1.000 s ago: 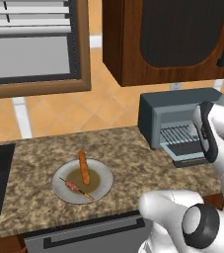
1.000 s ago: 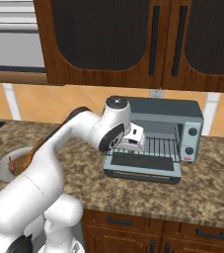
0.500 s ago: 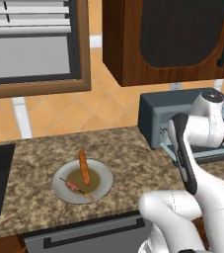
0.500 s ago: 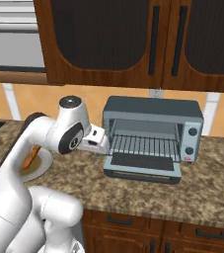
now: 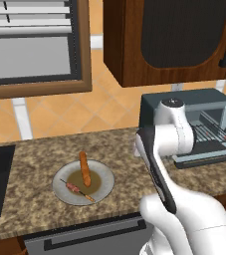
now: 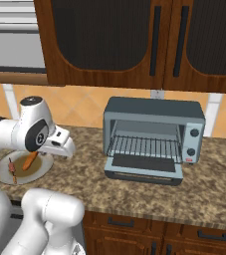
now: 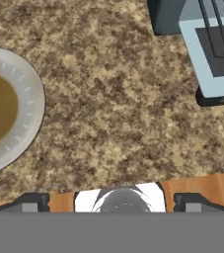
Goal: Pick up the kebab skewer and baguette bread, and place them inside the toaster oven. Close the toaster oven door and start by setting the timer.
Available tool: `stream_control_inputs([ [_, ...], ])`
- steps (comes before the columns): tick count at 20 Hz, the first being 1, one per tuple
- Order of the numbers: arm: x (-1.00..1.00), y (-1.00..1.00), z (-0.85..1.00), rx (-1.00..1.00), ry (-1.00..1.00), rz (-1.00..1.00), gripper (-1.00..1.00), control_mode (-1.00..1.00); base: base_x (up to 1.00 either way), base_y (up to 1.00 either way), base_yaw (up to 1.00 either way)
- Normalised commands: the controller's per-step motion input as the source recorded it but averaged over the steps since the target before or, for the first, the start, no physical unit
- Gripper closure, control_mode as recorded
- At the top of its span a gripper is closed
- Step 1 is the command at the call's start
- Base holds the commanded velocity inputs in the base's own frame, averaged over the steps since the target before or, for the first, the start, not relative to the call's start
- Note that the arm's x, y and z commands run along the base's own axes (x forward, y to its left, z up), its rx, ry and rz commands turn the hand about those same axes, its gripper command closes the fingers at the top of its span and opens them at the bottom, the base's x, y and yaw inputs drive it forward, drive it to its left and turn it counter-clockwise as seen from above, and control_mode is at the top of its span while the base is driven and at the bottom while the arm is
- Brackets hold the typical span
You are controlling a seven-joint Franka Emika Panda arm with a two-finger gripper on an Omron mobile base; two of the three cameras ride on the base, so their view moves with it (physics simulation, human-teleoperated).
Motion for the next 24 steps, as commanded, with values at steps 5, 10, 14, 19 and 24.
stream_control_inputs([
  [5, -0.01, 0.93, 0.0, -0.02, 0.12, 0.0, -1.0, -1.0, 0.0, 0.0, 0.0],
  [10, 0.12, 0.41, -0.1, -0.01, 0.02, 0.0, -1.0, -1.0, 0.0, 0.0, 0.0],
  [14, 0.5, 0.41, -0.22, -0.01, 0.0, 0.0, -1.0, -1.0, 0.0, 0.0, 0.0],
  [19, 0.52, 0.6, -0.32, 0.0, 0.01, 0.0, -1.0, -1.0, 0.0, 0.0, 0.0],
  [24, 0.36, 0.42, -0.12, 0.0, 0.03, 0.0, -1.0, -1.0, 0.0, 0.0, 0.0],
])
